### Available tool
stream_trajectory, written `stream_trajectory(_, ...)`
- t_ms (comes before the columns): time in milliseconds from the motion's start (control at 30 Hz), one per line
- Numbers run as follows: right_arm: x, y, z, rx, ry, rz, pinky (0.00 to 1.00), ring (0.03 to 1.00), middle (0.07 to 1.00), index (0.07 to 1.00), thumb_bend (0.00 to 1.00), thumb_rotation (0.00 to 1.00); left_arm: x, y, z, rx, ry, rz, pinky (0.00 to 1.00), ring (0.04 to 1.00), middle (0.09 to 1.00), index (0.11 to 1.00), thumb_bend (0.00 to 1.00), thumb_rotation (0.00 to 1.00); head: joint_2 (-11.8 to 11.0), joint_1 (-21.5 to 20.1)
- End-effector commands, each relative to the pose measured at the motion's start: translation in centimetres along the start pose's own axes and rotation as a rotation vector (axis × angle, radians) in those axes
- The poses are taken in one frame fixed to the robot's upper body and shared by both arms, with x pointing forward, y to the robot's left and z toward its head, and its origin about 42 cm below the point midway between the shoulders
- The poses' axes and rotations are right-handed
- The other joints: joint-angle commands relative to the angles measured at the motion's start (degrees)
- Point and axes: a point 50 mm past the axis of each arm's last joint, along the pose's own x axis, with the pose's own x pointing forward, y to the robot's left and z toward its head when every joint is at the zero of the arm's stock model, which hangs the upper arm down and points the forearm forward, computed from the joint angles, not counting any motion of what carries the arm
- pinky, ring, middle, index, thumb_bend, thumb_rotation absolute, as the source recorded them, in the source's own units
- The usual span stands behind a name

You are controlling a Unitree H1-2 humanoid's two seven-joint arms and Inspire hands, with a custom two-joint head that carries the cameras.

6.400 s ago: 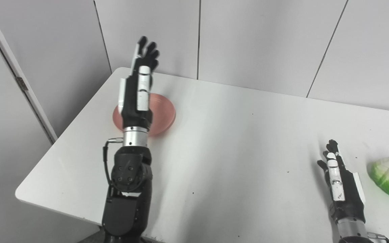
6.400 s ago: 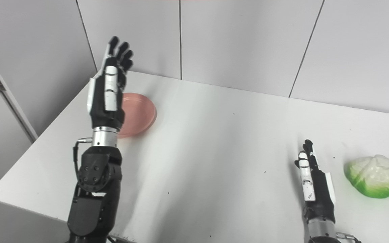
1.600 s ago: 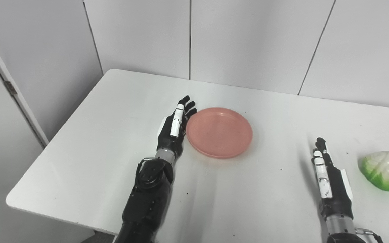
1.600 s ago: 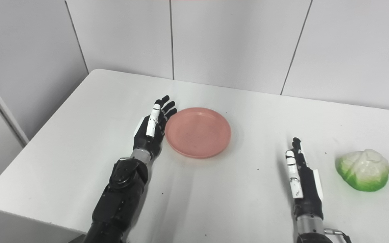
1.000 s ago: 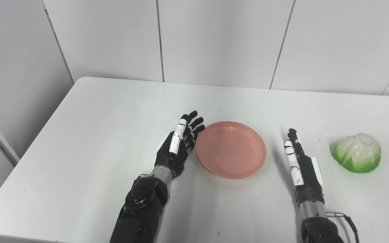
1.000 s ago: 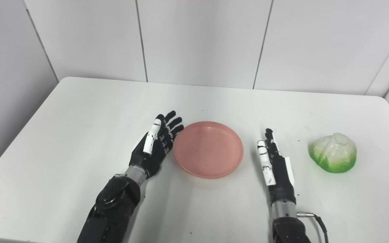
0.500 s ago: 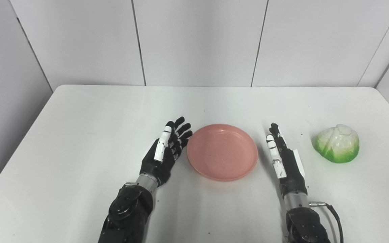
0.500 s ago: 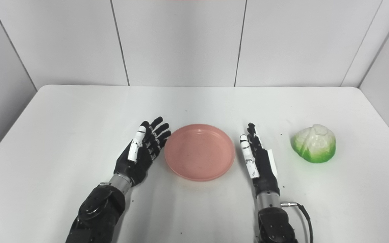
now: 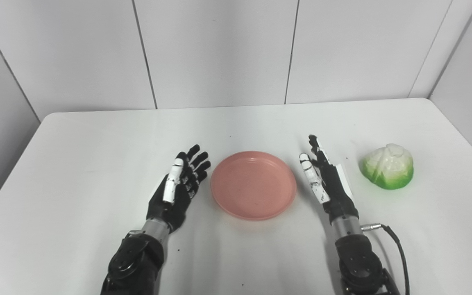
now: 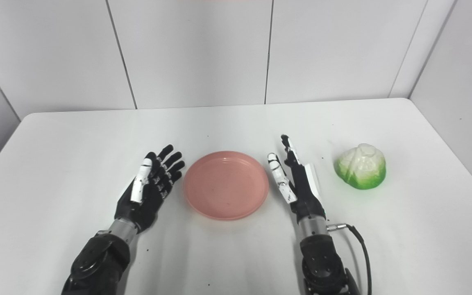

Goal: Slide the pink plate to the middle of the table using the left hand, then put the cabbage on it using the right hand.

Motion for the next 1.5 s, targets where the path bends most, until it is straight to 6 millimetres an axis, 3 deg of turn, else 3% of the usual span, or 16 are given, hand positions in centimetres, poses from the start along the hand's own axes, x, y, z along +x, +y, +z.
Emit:
stream_trajectory(0, 1.7, -0.7, 3.4, -0.030, -0.163, -0.039, 0.91, 0.943, 0.948, 0.950, 0.36, 1.00, 0.7, 0.3, 1.1, 0.015, -0.038, -0.017, 0.98, 0.935, 0.940, 0.941, 0.46, 1.00, -0.26, -0.93)
stream_trajectory(333, 3.5, -2.9, 6.4, -0.143, -0.276, -0.104, 0.89, 0.921, 0.923, 0.932, 0.34, 1.00, 0.7, 2.1, 1.0, 0.020, -0.033, -0.002, 0.98, 0.931, 0.938, 0.931, 0.47, 1.00, -1.18, -6.70)
stream_trajectory(633, 4.4, -6.7, 8.9, -0.277, -0.309, -0.236, 0.84, 0.908, 0.935, 0.949, 0.55, 1.00, 0.7, 4.0, 0.6, 0.021, -0.031, 0.006, 0.96, 0.923, 0.930, 0.929, 0.46, 1.00, -2.57, -11.01)
stream_trajectory(767, 4.2, -8.3, 9.6, -0.338, -0.295, -0.315, 0.83, 0.897, 0.927, 0.943, 0.71, 0.93, 0.6, 4.9, 0.5, 0.011, -0.031, 0.005, 0.95, 0.925, 0.939, 0.936, 0.46, 1.00, -2.97, -12.72)
stream_trajectory(833, 4.1, -9.0, 9.8, -0.359, -0.276, -0.366, 0.82, 0.894, 0.925, 0.942, 0.74, 0.91, 0.6, 5.3, 0.5, 0.006, -0.031, 0.000, 0.95, 0.925, 0.940, 0.937, 0.46, 1.00, -3.10, -13.31)
stream_trajectory(967, 3.7, -10.3, 10.0, -0.395, -0.227, -0.453, 0.80, 0.884, 0.923, 0.948, 0.90, 0.84, 0.6, 6.0, 0.4, -0.001, -0.027, 0.000, 0.95, 0.928, 0.939, 0.932, 0.46, 1.00, -3.17, -14.28)
stream_trajectory(1000, 3.5, -10.7, 10.0, -0.402, -0.219, -0.469, 0.76, 0.857, 0.928, 0.952, 0.93, 0.80, 0.5, 6.2, 0.4, -0.002, -0.026, 0.001, 0.95, 0.925, 0.936, 0.930, 0.46, 1.00, -3.19, -14.61)
stream_trajectory(1100, 3.3, -11.5, 9.8, -0.410, -0.207, -0.499, 0.77, 0.873, 0.935, 0.960, 0.96, 0.71, 0.4, 6.6, 0.5, -0.006, -0.028, 0.001, 0.94, 0.923, 0.932, 0.927, 0.46, 1.00, -3.27, -15.20)
stream_trajectory(1300, 2.5, -13.9, 8.6, -0.416, -0.174, -0.551, 0.86, 0.936, 0.968, 0.997, 1.00, 0.63, 0.4, 7.2, 0.6, -0.019, -0.031, 0.002, 0.96, 0.937, 0.943, 0.939, 0.45, 1.00, -3.26, -16.05)
stream_trajectory(1467, 1.8, -15.3, 7.3, -0.434, -0.112, -0.577, 0.87, 0.943, 0.979, 1.000, 1.00, 0.62, 0.4, 7.5, 0.7, -0.029, -0.026, 0.007, 0.96, 0.937, 0.942, 0.934, 0.45, 1.00, -3.09, -16.62)
